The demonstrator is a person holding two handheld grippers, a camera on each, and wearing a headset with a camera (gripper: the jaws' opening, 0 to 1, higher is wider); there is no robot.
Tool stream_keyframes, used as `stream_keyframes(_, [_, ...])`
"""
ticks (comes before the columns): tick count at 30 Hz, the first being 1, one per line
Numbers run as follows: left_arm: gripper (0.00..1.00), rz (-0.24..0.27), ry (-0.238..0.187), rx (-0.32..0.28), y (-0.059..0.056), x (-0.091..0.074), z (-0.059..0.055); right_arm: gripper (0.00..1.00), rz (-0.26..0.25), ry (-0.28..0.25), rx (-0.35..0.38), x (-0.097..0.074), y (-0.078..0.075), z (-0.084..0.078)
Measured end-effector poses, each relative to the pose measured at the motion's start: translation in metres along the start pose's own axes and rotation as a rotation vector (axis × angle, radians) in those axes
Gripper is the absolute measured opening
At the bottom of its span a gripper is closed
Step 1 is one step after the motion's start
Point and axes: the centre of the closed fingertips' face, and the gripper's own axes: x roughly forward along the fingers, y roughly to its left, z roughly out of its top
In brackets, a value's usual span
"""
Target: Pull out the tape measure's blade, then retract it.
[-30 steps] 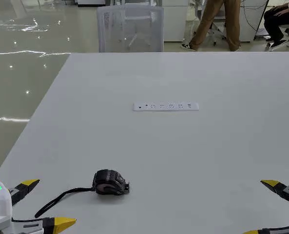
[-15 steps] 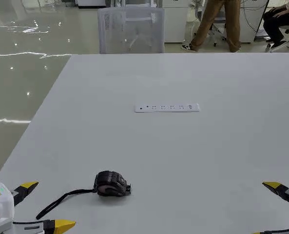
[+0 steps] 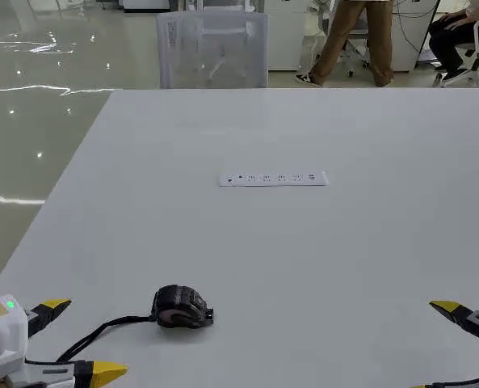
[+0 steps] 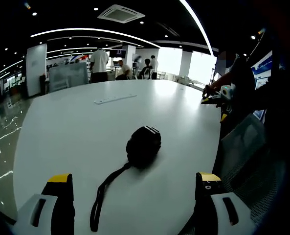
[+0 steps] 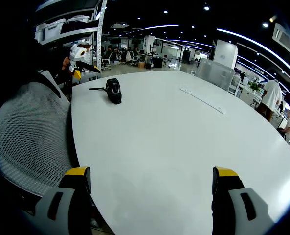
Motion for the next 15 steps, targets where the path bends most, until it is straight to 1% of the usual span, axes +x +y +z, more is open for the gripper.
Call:
stream_keyframes(1, [1.0,-0.006,0.003,0.004,0.0,0.001,0.001,1.0,0.0,-0.001,0.0,0.001,0.0,0.001])
stream_keyframes(6, [1.0,-0.037,0.067,0.065,0.001,0.006,0.001,1.0,0.016,-0.014,-0.01,0.006,0.002,0.01])
stream_keyframes(7, [1.0,-0.044,0.08,0.078,0.002,0.007,0.003,1.0,0.023,-0.014,-0.013,0.009,0.002,0.012])
stream_keyframes(9, [1.0,-0.053,0.091,0.095,0.004,0.011,0.008,1.0,0.031,-0.013,-0.019,0.013,0.002,0.014])
stream_keyframes(10, [1.0,-0.06,0.095,0.115,0.005,0.012,0.011,1.0,0.033,-0.014,-0.017,0.014,0.002,0.015])
stream_keyframes(11, [0.97,-0.071,0.114,0.14,0.004,0.012,0.011,1.0,0.036,-0.015,-0.016,0.016,0.003,0.017])
stream_keyframes(12, [0.9,-0.11,0.151,0.158,0.0,0.013,0.011,1.0,0.04,-0.019,-0.018,0.018,0.002,0.019])
stream_keyframes(13, [0.84,-0.109,0.154,0.165,0.0,0.015,0.014,1.0,0.044,-0.023,-0.023,0.019,0.003,0.021])
stream_keyframes(14, [0.86,-0.104,0.14,0.179,0.0,0.018,0.019,1.0,0.05,-0.023,-0.029,0.021,0.004,0.023])
stream_keyframes(15, [0.9,-0.114,0.128,0.191,-0.001,0.022,0.025,1.0,0.062,-0.02,-0.045,0.024,0.005,0.025])
